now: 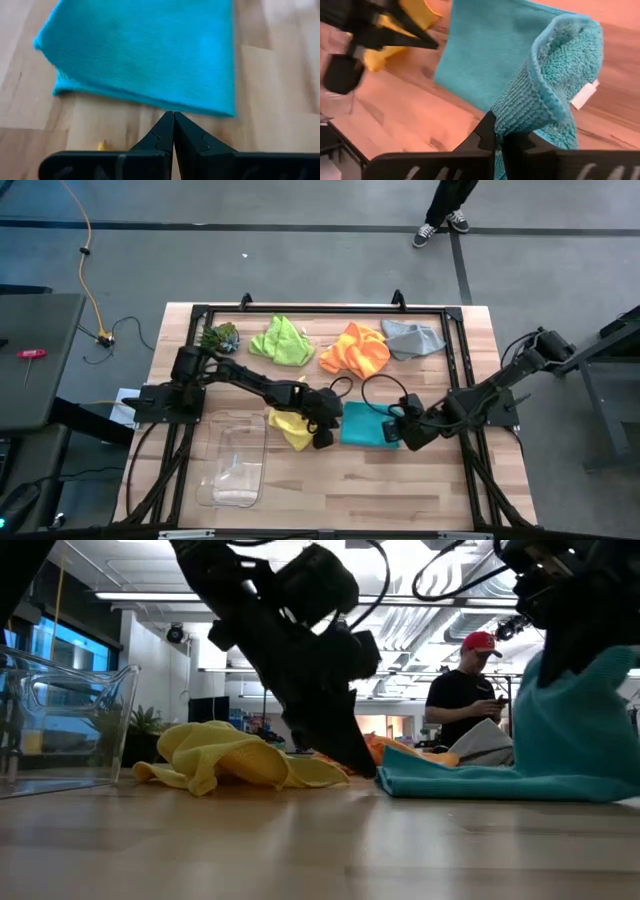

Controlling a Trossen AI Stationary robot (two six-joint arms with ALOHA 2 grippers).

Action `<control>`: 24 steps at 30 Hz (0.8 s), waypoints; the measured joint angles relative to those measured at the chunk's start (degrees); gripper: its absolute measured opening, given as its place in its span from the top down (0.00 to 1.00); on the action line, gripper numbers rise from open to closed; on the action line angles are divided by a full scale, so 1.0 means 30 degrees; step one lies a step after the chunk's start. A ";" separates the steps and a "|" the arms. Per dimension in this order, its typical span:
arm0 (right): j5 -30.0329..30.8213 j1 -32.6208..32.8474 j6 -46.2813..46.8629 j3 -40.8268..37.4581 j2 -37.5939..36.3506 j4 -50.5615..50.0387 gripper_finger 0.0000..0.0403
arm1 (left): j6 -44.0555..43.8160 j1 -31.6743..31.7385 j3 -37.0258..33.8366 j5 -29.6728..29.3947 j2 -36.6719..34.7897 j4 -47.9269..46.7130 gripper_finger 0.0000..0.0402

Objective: Fold microfiber towels
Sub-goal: Fold the blue towel

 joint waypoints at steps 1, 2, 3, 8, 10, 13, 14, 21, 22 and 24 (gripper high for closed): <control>0.0000 -0.0106 -0.0159 0.0001 0.0000 0.0146 1.00 | -0.0007 0.0004 -0.0003 -0.0117 0.0132 0.0024 1.00; 0.0037 -0.0228 -0.0290 0.0001 0.0000 0.0272 1.00 | -0.0006 0.0007 -0.0005 -0.0226 0.0293 0.0164 1.00; 0.0126 -0.0336 -0.0468 0.0001 0.0000 0.0442 1.00 | -0.0009 0.0007 -0.0005 -0.0263 0.0421 0.0373 1.00; 0.0289 -0.0705 -0.1215 0.0001 0.0124 0.1426 1.00 | -0.0037 0.0007 0.0039 -0.0253 0.0819 0.1023 1.00; 0.0221 -0.0832 -0.1471 0.0001 0.0293 0.1590 1.00 | -0.0015 0.0007 0.0039 -0.0321 0.0829 0.1056 1.00; -0.0083 -0.0972 -0.1536 0.0001 0.0702 0.1524 1.00 | -0.0022 0.0008 0.0031 -0.0409 0.0822 0.1220 1.00; -0.0090 -0.0989 -0.1559 0.0001 0.0838 0.1452 1.00 | -0.0022 0.0021 0.0031 -0.0415 0.0822 0.1220 1.00; -0.0294 -0.1084 -0.1616 0.0001 0.1122 0.0488 1.00 | -0.0036 0.0000 0.0024 -0.0132 0.0822 0.1154 1.00; -0.0294 -0.1084 -0.1610 0.0001 0.1122 0.0311 1.00 | -0.0044 -0.0014 0.0024 -0.0166 0.0815 0.1161 1.00; -0.0282 -0.1084 -0.1608 0.0001 0.1122 0.0330 1.00 | -0.0051 -0.0009 0.0024 -0.0150 0.0814 0.1167 1.00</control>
